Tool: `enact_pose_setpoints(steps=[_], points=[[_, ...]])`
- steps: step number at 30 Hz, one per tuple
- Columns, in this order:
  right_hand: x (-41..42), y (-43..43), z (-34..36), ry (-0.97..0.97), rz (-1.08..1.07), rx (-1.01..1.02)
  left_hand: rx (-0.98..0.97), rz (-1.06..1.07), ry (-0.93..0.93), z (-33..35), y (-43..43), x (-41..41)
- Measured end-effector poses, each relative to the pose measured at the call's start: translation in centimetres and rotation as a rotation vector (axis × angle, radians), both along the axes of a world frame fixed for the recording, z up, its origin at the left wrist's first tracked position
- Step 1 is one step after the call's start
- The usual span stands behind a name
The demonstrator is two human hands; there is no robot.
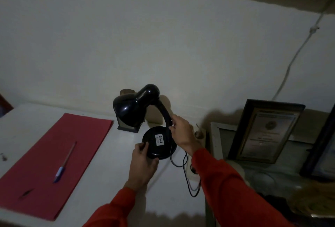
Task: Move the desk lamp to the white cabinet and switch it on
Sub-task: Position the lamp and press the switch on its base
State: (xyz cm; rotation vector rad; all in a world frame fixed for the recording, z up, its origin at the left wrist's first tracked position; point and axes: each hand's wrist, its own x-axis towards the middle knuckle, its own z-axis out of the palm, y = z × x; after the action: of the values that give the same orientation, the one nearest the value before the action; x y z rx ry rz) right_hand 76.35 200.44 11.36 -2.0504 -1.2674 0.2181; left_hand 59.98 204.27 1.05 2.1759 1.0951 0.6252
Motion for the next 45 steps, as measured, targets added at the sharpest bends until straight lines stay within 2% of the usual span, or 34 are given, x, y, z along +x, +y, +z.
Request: enact_pose_setpoints(steps=[10, 20, 29, 35, 38, 40, 45], points=[[1.8, 2.0, -0.4, -0.056, -0.008, -0.019, 0.034, 0.072, 0.027, 0.1, 0.7, 2.2], [2.7, 2.5, -0.3, 0.024, 0.016, 0.003, 0.065, 0.069, 0.073, 0.8, 0.8, 3.1], [2.6, 2.7, -0.2, 0.009, 0.019, -0.028, 0.057, 0.056, 0.096, 1.3, 1.2, 2.8], [-0.2, 0.1, -1.5, -0.068, -0.106, 0.012, 0.203, 0.017, 0.157, -0.3, 0.8, 1.3], [-2.2, -1.3, -3.5, -0.091, 0.122, 0.063, 0.226, -0.02, 0.217, -1.2, 0.3, 0.3], [-2.7, -1.5, -4.9, -0.144, 0.288, -0.065, 0.216, -0.014, 0.266, -1.5, 0.0, -0.2], [-2.7, -0.5, -6.7, -0.244, 0.361, -0.243, 0.204, -0.008, 0.374, -2.2, -0.2, -2.1]])
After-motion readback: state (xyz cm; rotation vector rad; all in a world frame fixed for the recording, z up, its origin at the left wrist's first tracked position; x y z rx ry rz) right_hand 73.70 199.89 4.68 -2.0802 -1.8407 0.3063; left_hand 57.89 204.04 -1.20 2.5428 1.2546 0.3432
